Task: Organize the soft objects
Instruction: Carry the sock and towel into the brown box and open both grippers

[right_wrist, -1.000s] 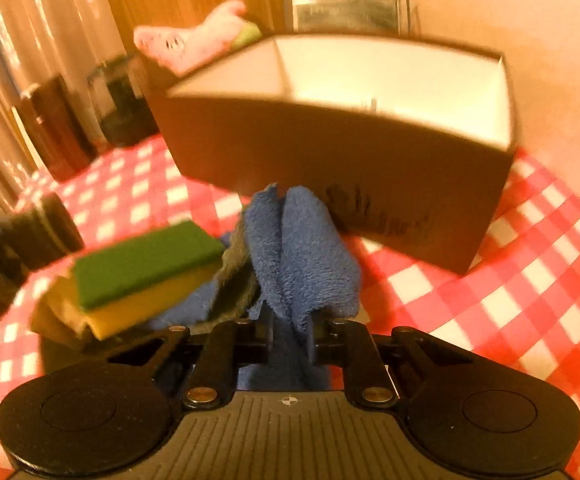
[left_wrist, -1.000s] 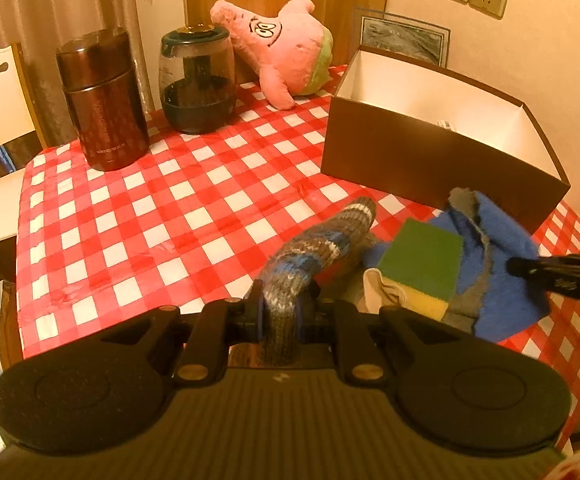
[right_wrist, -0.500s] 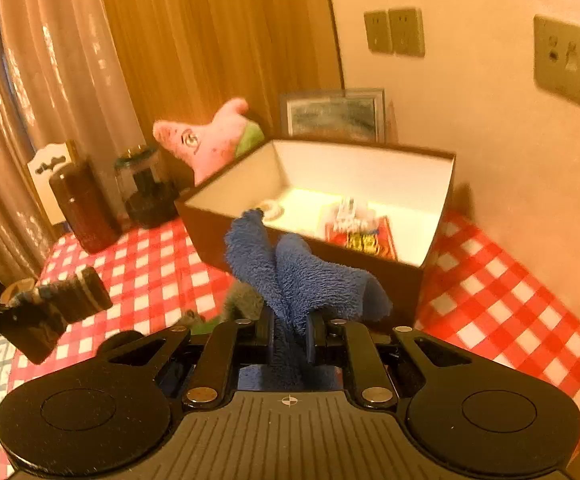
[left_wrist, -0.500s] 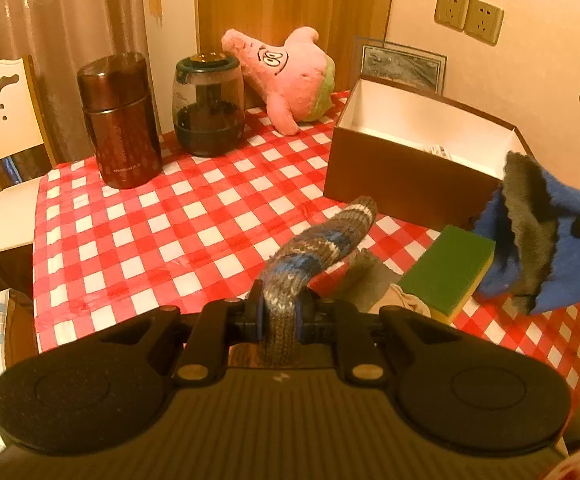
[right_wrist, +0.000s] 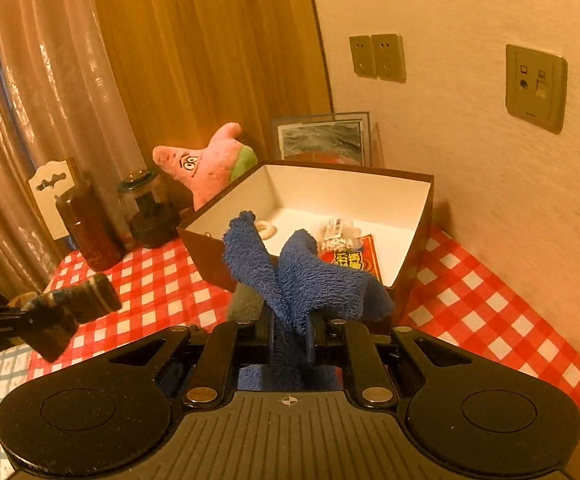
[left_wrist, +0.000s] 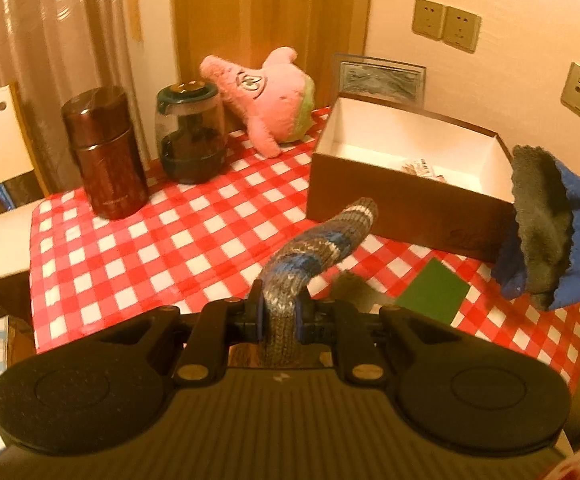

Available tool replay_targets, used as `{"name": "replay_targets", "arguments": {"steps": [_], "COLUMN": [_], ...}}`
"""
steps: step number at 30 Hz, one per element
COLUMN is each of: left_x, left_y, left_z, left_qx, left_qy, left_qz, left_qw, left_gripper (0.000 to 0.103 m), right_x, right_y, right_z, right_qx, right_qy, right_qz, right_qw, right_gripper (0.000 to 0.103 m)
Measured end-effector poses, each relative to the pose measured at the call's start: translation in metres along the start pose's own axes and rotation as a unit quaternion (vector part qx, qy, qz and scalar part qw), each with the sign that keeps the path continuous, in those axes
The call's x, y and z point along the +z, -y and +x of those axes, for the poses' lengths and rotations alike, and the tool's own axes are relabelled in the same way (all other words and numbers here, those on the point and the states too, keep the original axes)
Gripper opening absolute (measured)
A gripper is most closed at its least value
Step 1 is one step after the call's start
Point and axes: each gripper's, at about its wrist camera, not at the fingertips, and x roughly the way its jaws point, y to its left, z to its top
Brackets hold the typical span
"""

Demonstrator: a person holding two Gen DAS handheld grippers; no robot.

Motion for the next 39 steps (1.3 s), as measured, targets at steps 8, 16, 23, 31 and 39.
{"name": "replay_targets", "arguments": {"steps": [8,16,23,31,39], "left_x": [0.026,0.048,0.066,0.096,0.128], "left_y": [0.021,0.034,0.04,0.06,0.081], "left_z": [0.009,0.015,0.021,0.032,0.053], "left_qx": [-0.015,-0.021,-0.019,-0.027,-0.034], "left_qy": [0.011,0.026,0.038,0.059,0.072], "left_qz": [0.017,0.025,0.029,0.043,0.058], "left_qw": [0.9997,0.9992,0.9987,0.997,0.9952], "left_gripper": [0.013,0.013,0.013,0.013,0.013], "right_x": [0.017,0.032,0.042,0.064,0.09], "right_y": [0.001,0.002,0.003,0.008,0.02], "right_z": [-0.003,0.002,0.009,0.02,0.036], "right_qx": [0.012,0.015,0.021,0.023,0.015], "right_qy": [0.009,0.013,0.021,0.043,0.069], "right_qz": [0.0,-0.011,-0.017,-0.02,-0.024], "right_qw": [1.0,1.0,0.999,0.999,0.997], "right_gripper": [0.014,0.014,0.014,0.014,0.014]}}
